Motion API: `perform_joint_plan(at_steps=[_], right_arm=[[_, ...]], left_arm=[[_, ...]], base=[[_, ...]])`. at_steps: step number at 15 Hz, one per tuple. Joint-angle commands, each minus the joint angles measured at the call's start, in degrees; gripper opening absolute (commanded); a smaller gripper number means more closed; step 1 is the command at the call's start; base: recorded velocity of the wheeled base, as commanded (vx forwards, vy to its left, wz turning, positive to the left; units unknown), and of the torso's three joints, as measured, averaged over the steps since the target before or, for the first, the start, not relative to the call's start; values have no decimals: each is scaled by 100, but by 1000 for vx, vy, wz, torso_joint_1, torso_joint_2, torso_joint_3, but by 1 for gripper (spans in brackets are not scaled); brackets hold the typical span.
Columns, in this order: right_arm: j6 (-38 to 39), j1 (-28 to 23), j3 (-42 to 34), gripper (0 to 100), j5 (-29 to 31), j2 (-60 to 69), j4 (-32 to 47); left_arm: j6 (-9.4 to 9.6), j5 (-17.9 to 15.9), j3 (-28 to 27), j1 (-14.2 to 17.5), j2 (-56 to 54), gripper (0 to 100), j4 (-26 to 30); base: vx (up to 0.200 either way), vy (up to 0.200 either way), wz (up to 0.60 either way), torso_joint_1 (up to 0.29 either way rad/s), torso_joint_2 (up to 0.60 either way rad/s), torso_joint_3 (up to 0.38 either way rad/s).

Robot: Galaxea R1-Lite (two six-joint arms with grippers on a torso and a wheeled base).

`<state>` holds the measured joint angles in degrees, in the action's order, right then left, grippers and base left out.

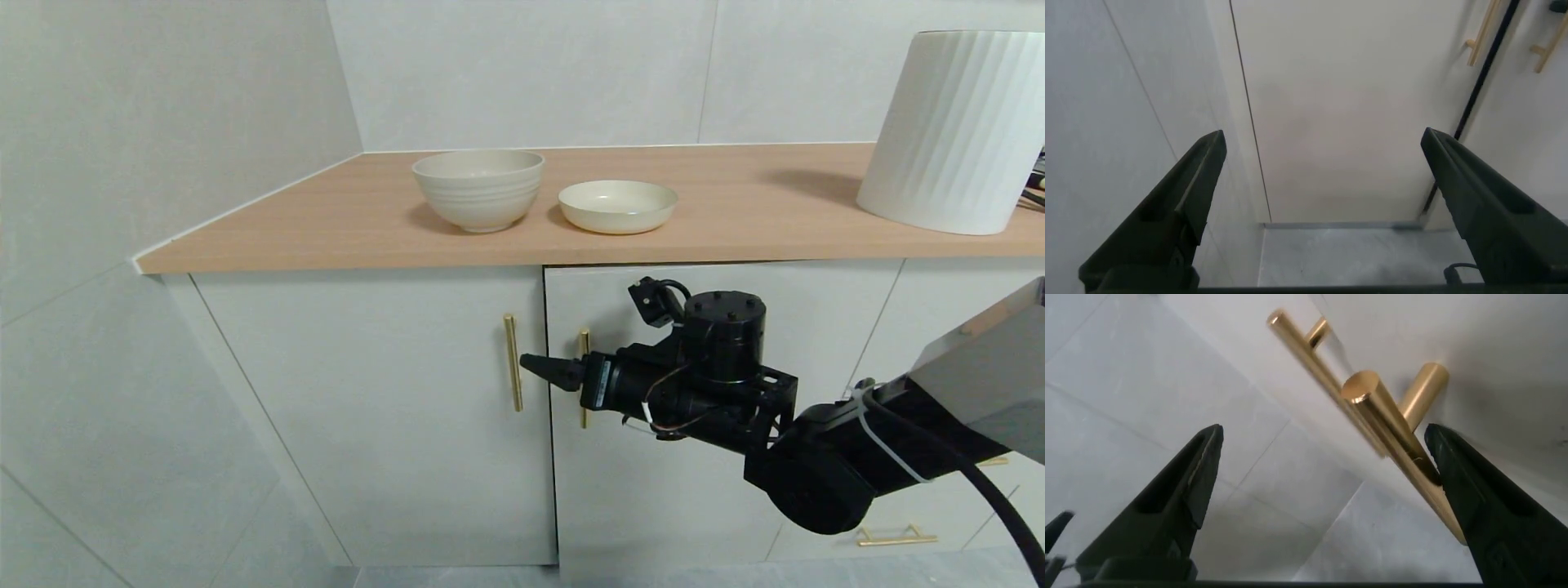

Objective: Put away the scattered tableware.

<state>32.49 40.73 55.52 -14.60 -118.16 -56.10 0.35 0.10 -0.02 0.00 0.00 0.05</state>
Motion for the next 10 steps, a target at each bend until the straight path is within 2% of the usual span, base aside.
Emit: perform_joint_plan(at_steps=[1,4,6,10], right_arm=[[3,58,-234,100,-7,285,3],[3,155,-700,100,-78,698,-6],[-14,155,-1034,100,-438,900,-15],[-6,172,-1306,100,-570,1094,-41]], left_arm=[[0,8,2,0,9,100,4],[0,-1,2,0,9,100,4],[0,8,2,0,9,100,-5],[-9,8,2,0,9,100,4]], base=[[0,0,0,0,0,0],[0,0,0,0,0,0],[0,0,0,0,0,0],[0,0,0,0,0,0]])
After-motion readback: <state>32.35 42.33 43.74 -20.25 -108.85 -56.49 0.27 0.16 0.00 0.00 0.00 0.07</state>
